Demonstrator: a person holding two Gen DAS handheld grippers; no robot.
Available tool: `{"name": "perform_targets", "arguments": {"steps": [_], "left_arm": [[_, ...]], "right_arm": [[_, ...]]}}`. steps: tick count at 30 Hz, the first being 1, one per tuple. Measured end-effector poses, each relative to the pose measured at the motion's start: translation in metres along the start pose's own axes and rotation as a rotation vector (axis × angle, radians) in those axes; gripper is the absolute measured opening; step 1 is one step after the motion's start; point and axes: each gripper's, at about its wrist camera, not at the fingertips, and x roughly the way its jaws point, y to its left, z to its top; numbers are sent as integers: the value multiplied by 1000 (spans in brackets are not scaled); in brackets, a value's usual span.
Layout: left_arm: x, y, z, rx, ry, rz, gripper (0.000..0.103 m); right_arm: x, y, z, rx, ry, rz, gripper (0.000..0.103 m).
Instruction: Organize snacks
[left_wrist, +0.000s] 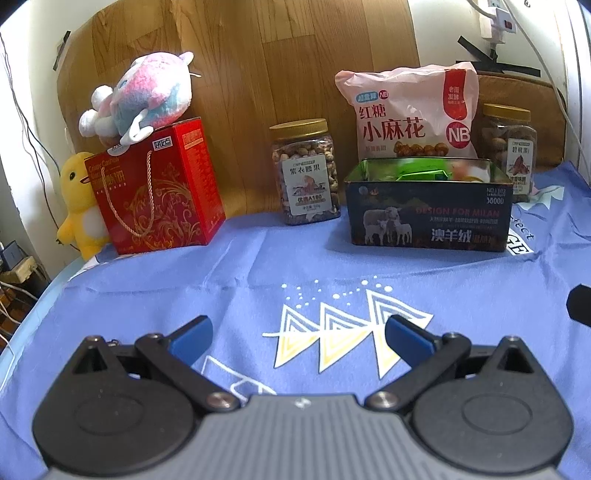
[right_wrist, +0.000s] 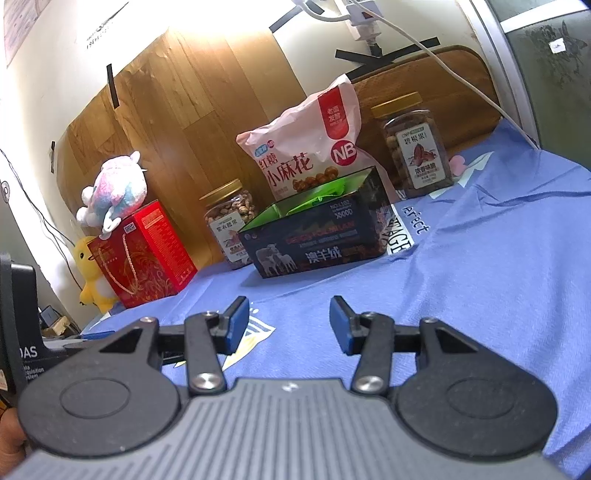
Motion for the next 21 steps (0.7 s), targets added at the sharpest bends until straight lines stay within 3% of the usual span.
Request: {"name": "perform_targets", "arguments": {"steps": [21], "left_arm": [[2, -3, -3, 19, 43, -42, 103]], "right_arm": [[-3, -3, -1, 35, -28, -26, 54]]}}
